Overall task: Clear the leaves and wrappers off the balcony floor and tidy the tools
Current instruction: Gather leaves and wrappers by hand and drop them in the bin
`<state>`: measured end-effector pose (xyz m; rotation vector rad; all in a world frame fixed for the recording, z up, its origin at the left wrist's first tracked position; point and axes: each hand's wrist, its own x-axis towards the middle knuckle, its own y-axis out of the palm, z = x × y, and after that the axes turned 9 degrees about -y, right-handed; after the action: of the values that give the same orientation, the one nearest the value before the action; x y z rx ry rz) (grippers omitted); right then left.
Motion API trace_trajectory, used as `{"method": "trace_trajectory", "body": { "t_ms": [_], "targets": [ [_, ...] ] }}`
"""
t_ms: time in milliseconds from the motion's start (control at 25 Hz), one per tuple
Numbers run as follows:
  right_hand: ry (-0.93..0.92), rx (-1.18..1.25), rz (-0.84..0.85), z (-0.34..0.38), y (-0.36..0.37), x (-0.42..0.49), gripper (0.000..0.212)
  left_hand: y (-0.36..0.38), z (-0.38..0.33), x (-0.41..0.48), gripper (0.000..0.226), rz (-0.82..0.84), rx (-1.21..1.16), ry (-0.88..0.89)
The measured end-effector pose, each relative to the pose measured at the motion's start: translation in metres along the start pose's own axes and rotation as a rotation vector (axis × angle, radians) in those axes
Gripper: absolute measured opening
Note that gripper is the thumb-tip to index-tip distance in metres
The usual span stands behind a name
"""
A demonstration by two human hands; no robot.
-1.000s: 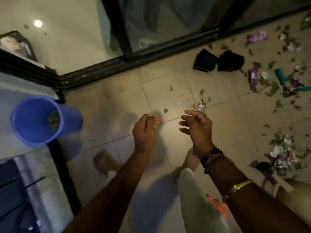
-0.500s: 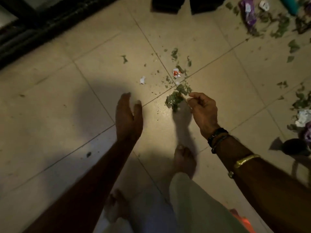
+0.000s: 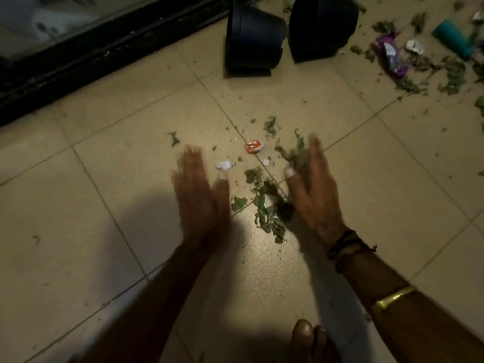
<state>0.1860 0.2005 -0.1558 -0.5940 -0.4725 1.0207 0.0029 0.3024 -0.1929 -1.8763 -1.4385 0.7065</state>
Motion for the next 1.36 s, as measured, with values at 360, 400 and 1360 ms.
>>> {"method": "trace_trajectory", "body": {
  "t_ms": [360, 400, 1360],
  "targets": [
    [-0.135, 0.067, 0.232, -0.026, -0.001, 0.047, 0.067, 0.021, -0.029, 0.042, 0.063, 0.401, 0.059, 0.446],
    [-0.137, 0.091, 0.127, -0.027, -0.008, 0.055, 0.063, 0.022, -0.035, 0.046, 0.062, 0.427, -0.013, 0.46],
    [-0.26, -0.613, 0.691, 0.014, -0.017, -0.042, 0.09, -0.028, -0.005, -0.004, 0.073, 0.318, -1.469, -0.584]
  ]
}}
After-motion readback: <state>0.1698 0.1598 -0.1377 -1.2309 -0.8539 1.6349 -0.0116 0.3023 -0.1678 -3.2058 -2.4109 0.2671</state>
